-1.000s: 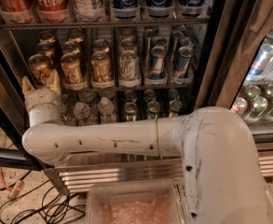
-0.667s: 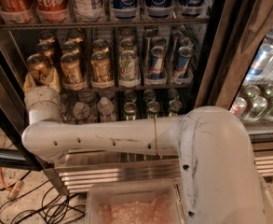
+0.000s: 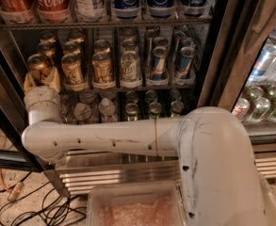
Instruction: Pick orange can from middle shelf of fridge
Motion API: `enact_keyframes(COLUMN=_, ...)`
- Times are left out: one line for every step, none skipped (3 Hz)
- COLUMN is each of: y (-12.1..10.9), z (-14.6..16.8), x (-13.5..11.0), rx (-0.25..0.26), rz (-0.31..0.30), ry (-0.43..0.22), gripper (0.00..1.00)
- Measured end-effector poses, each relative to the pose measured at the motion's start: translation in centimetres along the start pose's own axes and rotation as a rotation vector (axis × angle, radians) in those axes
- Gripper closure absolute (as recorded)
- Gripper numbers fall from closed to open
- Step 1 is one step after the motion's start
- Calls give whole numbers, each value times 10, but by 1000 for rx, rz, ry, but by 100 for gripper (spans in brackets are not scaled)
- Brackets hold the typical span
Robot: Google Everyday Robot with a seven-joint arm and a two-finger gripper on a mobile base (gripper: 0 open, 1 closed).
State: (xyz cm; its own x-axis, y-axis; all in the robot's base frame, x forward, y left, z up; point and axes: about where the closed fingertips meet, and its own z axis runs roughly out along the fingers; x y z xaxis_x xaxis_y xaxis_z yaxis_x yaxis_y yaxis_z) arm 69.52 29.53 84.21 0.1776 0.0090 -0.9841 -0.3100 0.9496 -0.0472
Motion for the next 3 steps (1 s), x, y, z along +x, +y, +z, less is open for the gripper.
enact_keyframes(y=0, z=0, x=0, rx=0, rz=0, ry=0, gripper=100)
enact_keyframes(y=1, z=-1, x=-5, rx=-3, rz=-5, ry=-12, gripper=100)
enact_keyframes(y=2, z=-1, x=-19, rx=-7, rz=-6, ry=-53, gripper=100)
